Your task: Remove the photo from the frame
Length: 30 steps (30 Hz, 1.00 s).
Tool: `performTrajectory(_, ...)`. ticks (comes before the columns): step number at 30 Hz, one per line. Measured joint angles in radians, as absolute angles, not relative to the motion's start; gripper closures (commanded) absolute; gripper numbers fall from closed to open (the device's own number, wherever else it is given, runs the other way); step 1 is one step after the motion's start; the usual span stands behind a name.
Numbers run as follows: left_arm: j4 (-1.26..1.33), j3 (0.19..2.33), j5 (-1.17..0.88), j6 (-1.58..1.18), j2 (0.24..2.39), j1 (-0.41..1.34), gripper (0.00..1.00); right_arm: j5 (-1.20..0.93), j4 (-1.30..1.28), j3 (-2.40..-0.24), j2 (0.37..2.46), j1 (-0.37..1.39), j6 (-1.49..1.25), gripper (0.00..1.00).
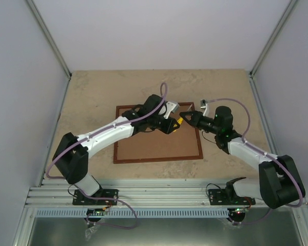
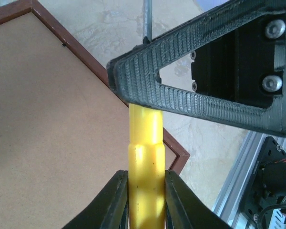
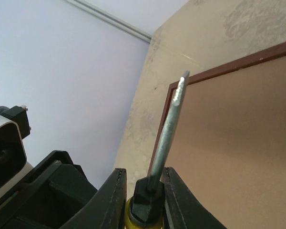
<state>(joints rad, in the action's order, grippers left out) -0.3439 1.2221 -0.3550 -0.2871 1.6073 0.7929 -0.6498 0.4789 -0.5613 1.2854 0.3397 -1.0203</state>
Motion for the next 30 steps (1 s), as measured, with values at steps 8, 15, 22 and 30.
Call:
performTrajectory(8, -0.228, 1.114, -0.326, -0.314, 1.513, 0.804, 0.49, -0.593, 0.486, -0.493, 1.195, 0.360, -1.184, 1.00)
performTrajectory(15, -0.092, 1.014, -0.285, -0.348, 1.426, 0.844, 0.42, -0.525, 0.486, -0.463, 1.133, 0.409, -1.294, 1.00)
performTrajectory(22, -0.019, 0.986, -0.258, -0.371, 1.417, 0.872, 0.47, -0.485, 0.490, -0.463, 1.125, 0.452, -1.352, 1.00)
performTrajectory(30, 0.009, 0.975, -0.228, -0.395, 1.422, 0.877, 0.57, -0.482, 0.503, -0.463, 1.138, 0.466, -1.385, 0.99)
